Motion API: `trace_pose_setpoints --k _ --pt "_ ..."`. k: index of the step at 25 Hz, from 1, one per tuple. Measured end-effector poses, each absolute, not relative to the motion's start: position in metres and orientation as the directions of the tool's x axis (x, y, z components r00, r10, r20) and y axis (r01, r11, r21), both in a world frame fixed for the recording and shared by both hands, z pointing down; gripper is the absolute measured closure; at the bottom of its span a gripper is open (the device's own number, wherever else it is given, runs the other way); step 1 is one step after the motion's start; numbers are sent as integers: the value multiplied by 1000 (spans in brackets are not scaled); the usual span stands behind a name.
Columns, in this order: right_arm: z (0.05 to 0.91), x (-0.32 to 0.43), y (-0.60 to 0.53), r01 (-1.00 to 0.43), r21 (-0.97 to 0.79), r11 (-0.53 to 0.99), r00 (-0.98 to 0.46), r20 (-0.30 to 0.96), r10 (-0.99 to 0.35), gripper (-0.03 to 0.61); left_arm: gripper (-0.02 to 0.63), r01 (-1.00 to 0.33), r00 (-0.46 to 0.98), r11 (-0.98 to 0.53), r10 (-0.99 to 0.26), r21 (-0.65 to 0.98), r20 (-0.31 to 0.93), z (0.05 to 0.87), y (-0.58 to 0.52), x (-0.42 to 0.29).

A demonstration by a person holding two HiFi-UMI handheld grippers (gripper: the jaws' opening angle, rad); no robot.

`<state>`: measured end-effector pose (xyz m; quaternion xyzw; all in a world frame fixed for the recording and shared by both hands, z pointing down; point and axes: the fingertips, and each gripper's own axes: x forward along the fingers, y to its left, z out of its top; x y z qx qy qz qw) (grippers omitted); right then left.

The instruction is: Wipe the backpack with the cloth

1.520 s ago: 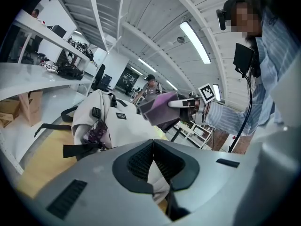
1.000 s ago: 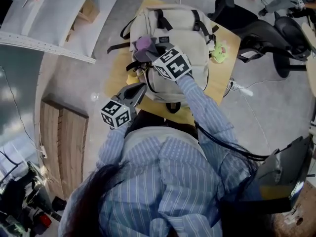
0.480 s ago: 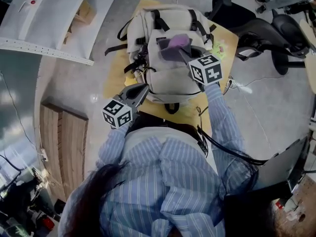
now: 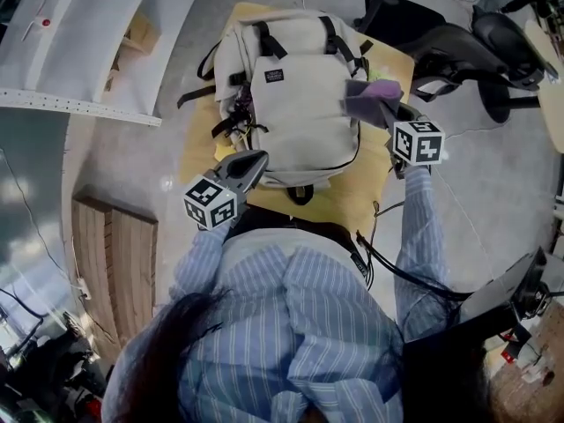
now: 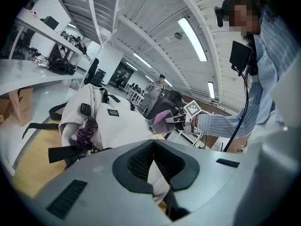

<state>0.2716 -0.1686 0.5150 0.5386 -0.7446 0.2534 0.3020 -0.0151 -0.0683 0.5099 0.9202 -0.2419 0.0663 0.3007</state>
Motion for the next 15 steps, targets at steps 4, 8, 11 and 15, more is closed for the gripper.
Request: trace_pose_setpoints --k 4,8,11,15 --pt "518 283 -156 -956 -34 292 -220 742 -634 537 609 -488 872 -702 -408 518 268 509 -70 -14" --pt "493 255 -157 -930 -44 364 -283 719 -635 537 609 -495 868 -698 -419 518 266 509 -72 -17" --pt "458 209 -175 -886 -44 461 -373 658 -654 537 609 -505 862 -688 -431 521 267 511 -74 -22" --pt "427 133 -206 -802 -81 592 -524 572 -631 537 609 -518 854 -674 -447 527 267 513 -72 -26"
